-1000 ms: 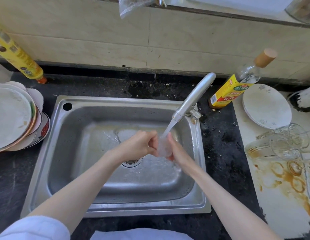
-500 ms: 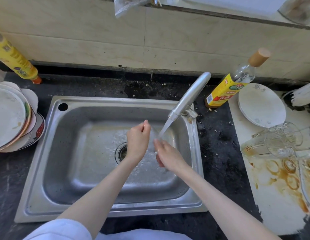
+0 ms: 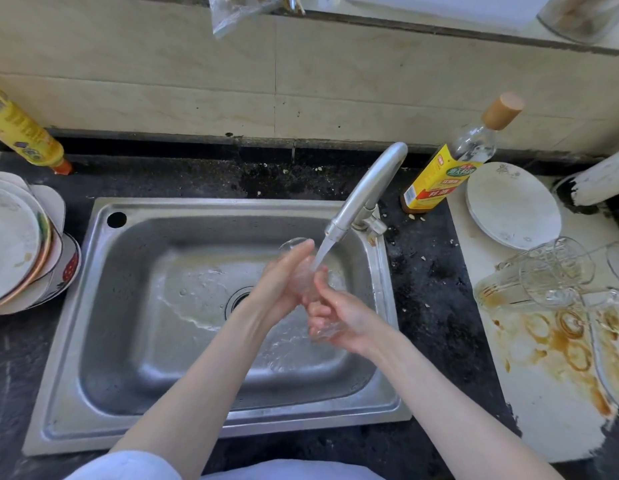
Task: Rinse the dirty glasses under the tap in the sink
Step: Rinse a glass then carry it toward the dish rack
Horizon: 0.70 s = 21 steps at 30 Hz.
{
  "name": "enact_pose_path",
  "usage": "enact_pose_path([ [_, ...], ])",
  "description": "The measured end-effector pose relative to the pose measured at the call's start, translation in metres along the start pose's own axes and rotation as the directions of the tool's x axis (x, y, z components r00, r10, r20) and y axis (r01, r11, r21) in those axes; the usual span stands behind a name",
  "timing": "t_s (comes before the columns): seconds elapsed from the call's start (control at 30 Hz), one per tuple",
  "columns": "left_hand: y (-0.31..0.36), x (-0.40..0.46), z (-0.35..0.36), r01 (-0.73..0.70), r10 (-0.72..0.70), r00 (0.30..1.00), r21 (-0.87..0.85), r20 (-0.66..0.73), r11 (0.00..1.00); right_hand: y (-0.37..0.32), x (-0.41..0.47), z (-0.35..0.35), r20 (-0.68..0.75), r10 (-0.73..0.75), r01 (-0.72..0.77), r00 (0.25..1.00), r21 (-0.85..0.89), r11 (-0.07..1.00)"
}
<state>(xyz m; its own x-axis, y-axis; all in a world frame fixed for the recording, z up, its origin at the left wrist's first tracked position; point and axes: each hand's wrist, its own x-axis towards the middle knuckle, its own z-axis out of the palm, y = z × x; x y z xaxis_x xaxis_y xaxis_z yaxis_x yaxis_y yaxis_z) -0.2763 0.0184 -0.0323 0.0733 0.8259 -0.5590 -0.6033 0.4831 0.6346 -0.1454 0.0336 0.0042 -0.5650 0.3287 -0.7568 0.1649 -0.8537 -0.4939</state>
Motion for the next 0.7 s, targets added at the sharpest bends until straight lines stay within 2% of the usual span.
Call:
enact_pose_path([
  [0.03,-0.001,0.003,0.0,0.012,-0.011,0.998,0.016,-0.065,1.0,0.002,0.0,0.002,-0.077,-0.103,0.075,0.992,-0.311,0.948],
  [0.07,-0.003,0.003,0.001,0.018,-0.014,0.99,0.022,-0.142,1.0,0.002,0.0,0.004,-0.119,-0.227,0.097,0.967,-0.649,0.754],
  [0.1,-0.005,0.002,0.002,0.024,-0.02,0.972,0.012,-0.232,1.0,0.004,0.001,0.003,-0.132,-0.334,0.042,0.933,-0.883,0.468],
  [0.13,-0.007,0.002,0.003,0.006,-0.01,0.948,-0.014,-0.319,1.0,0.006,0.003,0.001,-0.131,-0.416,-0.048,0.9,-0.978,0.203],
  [0.17,-0.008,0.001,0.002,-0.019,0.004,0.921,-0.036,-0.389,0.999,0.007,0.004,0.002,-0.121,-0.479,-0.091,0.869,-0.992,0.085],
  [0.2,-0.009,0.001,0.001,-0.032,0.012,0.907,-0.041,-0.421,0.999,0.008,0.004,0.003,-0.114,-0.497,-0.075,0.86,-0.992,0.098],
  [0.23,-0.008,0.0,-0.001,-0.029,0.013,0.912,-0.032,-0.41,0.999,0.009,0.003,0.003,-0.115,-0.469,-0.008,0.876,-0.975,0.224],
  [0.3,-0.001,-0.003,-0.005,-0.012,0.009,0.967,-0.007,-0.253,1.0,0.008,0.004,0.007,-0.127,-0.343,0.13,0.931,-0.76,0.636],
  [0.33,0.003,-0.005,-0.008,-0.001,0.001,0.99,0.002,-0.139,1.0,0.007,0.005,0.01,-0.126,-0.263,0.143,0.957,-0.583,0.8],
  [0.37,0.008,-0.006,-0.01,0.001,-0.002,0.999,-0.015,-0.045,1.0,0.005,0.005,0.013,-0.101,-0.182,0.124,0.978,-0.416,0.901],
  [0.4,0.012,-0.006,-0.012,-0.007,0.007,1.0,-0.045,0.012,0.999,0.003,0.005,0.015,-0.063,-0.114,0.092,0.992,-0.279,0.956],
  [0.47,0.018,-0.005,-0.012,-0.027,0.028,1.0,-0.105,0.009,0.994,-0.003,0.008,0.016,-0.002,-0.043,0.042,0.999,-0.158,0.987],
  [0.53,0.022,-0.005,-0.01,-0.042,0.033,0.997,-0.129,-0.072,0.991,-0.009,0.008,0.015,0.04,-0.006,0.011,0.999,-0.114,0.993],
  [0.6,0.025,-0.005,-0.011,-0.007,-0.024,0.983,-0.164,-0.184,0.986,-0.013,0.007,0.012,0.069,-0.002,0.004,0.998,-0.033,0.999],
  [0.7,0.027,-0.002,-0.016,0.011,-0.166,0.912,-0.381,-0.375,0.924,-0.018,0.006,0.008,0.045,-0.019,0.015,0.999,0.084,0.996],
])
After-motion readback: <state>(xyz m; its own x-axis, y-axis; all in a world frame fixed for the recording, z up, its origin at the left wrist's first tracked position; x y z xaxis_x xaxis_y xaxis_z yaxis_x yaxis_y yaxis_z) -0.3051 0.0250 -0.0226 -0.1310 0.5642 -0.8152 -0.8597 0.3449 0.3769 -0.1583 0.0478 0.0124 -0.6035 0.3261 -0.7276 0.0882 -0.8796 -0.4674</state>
